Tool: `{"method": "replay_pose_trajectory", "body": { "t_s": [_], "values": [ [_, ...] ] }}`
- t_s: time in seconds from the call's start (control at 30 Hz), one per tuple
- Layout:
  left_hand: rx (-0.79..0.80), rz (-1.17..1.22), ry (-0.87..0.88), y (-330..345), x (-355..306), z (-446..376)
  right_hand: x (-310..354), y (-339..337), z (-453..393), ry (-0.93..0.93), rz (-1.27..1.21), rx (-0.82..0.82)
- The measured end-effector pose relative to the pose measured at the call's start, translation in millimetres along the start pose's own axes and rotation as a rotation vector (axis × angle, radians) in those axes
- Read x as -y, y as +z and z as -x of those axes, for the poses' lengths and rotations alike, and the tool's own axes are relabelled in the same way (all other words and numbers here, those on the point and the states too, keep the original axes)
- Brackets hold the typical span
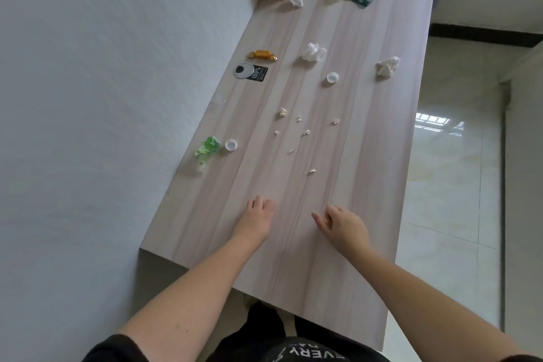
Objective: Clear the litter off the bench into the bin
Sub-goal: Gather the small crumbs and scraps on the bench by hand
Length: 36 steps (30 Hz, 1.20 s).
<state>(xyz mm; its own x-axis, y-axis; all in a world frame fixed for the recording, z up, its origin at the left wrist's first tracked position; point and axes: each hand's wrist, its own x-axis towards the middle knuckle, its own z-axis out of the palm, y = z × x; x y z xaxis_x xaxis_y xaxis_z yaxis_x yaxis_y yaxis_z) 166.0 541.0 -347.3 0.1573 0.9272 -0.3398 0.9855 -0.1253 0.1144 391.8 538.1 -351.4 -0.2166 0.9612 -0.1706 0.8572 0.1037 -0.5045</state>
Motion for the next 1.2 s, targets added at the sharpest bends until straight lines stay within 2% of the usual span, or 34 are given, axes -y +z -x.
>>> {"method": "replay_pose_trajectory", "body": {
  "t_s": [0.13, 0.23, 0.4, 0.53, 0.67, 0.83, 1.0, 1.2],
  "values": [
    [0.088, 0.239, -0.095, -3, 13, 5, 13, -11, -19, 0.054, -0.067, 0.031],
    [0.055, 0.454, -0.195, -21, 31, 3, 22, -12, -36, 0.073, -0.111, 0.025],
    [-0.204, 0.381, -0.201, -45, 87, -8, 45, -7, -71, 0.154, -0.185, 0.072],
    [-0.360, 0.253, -0.221, -57, 135, -31, 76, 6, -93, 0.176, -0.205, 0.011],
    [-0.238, 0.152, -0.270, -57, 177, -62, 123, 25, -125, 0.066, -0.207, 0.024],
    [0.018, 0.067, -0.135, -35, 199, -77, 175, 55, -171, 0.013, -0.151, 0.088],
    [-0.090, 0.118, -0.105, -17, 206, -55, 203, 84, -206, 0.010, 0.087, 0.151],
    [-0.160, 0.302, -0.096, -23, 206, -47, 202, 89, -207, 0.086, 0.079, 0.137]
  ]
}}
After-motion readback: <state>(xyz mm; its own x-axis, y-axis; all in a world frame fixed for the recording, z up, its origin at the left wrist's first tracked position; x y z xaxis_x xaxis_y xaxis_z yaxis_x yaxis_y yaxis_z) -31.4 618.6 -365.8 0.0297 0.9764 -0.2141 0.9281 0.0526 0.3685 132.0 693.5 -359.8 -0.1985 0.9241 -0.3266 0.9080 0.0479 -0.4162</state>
